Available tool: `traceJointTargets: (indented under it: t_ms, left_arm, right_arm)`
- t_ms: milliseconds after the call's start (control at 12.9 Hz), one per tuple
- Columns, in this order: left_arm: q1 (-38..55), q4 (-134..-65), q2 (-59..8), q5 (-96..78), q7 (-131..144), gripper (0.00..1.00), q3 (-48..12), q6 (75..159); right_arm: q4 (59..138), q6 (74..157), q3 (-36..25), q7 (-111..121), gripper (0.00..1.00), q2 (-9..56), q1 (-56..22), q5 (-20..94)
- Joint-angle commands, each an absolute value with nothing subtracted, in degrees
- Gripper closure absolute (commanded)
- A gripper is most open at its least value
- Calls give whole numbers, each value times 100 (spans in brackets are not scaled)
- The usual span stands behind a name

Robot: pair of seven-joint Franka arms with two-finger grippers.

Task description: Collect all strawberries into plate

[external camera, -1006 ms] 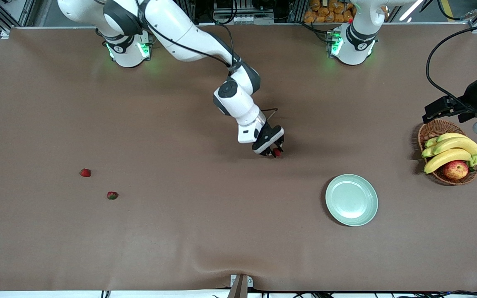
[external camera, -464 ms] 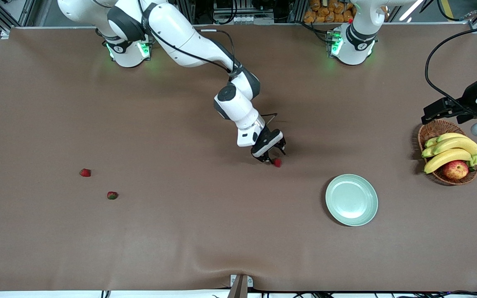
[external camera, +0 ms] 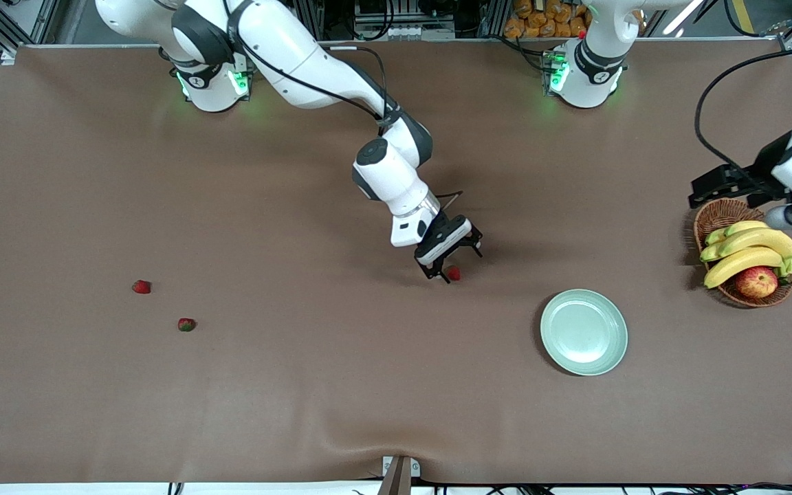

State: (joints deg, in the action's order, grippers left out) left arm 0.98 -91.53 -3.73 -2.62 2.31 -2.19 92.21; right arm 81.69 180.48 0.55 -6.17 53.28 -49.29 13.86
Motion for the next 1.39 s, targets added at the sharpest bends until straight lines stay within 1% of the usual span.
traceJointTargets:
  t_ms: [0,77,155,309,464,619,851,1083,1160,1315]
  left_arm:
    - [289,-8956,-719,-596,263,0,-255,9246]
    - [386,-8878,-860,-702,264,0,-255,9368]
    - [465,-8868,-1009,-773,264,0,-255,9500]
    - [667,-8868,-1212,-966,351,0,-246,9860]
    - [887,-8868,-1352,-993,640,0,-255,10080]
    - [1220,-8868,-1572,-958,948,0,-246,10439]
    - [1765,-8877,-2134,-905,1439,0,-229,11186]
    - [2214,-8894,-2670,-905,1819,0,-229,11811]
    - [2345,-8912,-2837,-905,1837,0,-229,11978]
    - [2530,-8921,-3145,-905,1898,0,-229,12181]
  right_arm:
    - [8551,17930,105,-571,0,4870,-4659,1310]
    - [8604,17782,105,-571,0,4721,-4571,1310]
    - [8613,17424,97,-571,0,4528,-4457,1310]
    - [8578,16493,97,-571,0,4150,-4159,1310]
    - [8622,15833,97,-571,0,3825,-3834,1310]
    - [8622,14980,88,-580,0,3534,-3430,1310]
    - [8639,13925,-8,-589,0,3393,-2814,1292]
    - [8780,13019,-692,-580,0,3445,-2663,1187]
    - [8841,12938,-868,-563,0,3489,-2637,1065]
    - [8965,12929,-914,-152,0,3489,-2340,583]
